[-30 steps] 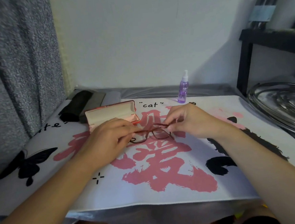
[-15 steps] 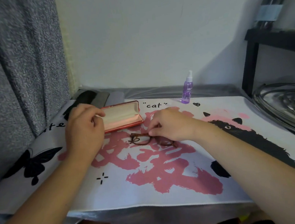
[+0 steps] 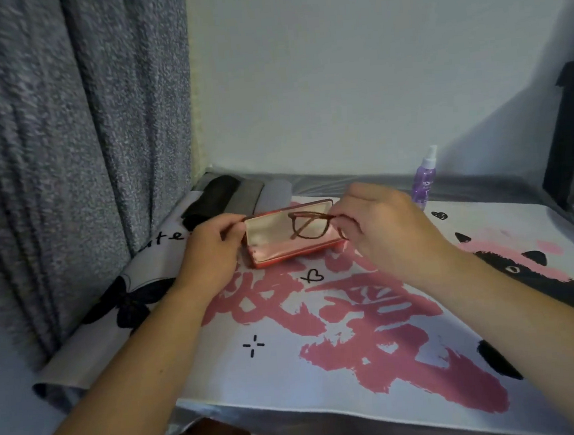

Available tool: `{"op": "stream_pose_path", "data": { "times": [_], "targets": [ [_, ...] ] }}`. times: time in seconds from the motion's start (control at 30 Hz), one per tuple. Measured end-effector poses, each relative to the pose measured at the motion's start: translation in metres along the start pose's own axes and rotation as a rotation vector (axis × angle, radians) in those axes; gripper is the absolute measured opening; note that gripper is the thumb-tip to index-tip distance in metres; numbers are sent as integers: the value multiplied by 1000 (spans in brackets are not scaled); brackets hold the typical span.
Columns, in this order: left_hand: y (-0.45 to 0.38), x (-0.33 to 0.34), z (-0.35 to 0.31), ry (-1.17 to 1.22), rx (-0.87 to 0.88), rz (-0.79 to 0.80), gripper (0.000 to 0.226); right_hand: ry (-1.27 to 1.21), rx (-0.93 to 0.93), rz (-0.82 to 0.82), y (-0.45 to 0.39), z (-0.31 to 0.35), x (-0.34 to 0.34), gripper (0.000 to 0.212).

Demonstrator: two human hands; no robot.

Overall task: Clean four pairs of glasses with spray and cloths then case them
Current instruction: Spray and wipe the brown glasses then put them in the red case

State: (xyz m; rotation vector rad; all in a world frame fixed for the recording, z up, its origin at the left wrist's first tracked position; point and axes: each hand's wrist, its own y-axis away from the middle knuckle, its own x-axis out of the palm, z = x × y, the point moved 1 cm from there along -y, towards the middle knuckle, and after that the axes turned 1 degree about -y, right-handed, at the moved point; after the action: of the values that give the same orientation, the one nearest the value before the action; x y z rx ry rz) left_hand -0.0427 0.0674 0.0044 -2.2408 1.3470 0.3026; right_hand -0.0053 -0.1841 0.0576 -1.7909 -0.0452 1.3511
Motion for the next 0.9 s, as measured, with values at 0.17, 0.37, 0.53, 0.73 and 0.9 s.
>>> {"op": "stream_pose_path", "data": {
  "times": [0.17,0.37,0.53,0.73,0.9],
  "targets": [
    [4,3,-1,-28,65,67,20,219,-321,-88,1,11,37,15],
    [5,2,-1,-11,67,75,21,254,-380,23,3,11,62,15],
    [6,2,-3,-3,53,84,22,218,-376,67,3,10,62,19],
    [5,2,-1,12,40,93,23,39,-218,142,5,3,63,22],
    [6,2,-2,15,39,100,23,-85,-68,303,-9,0,55,22]
  ]
}}
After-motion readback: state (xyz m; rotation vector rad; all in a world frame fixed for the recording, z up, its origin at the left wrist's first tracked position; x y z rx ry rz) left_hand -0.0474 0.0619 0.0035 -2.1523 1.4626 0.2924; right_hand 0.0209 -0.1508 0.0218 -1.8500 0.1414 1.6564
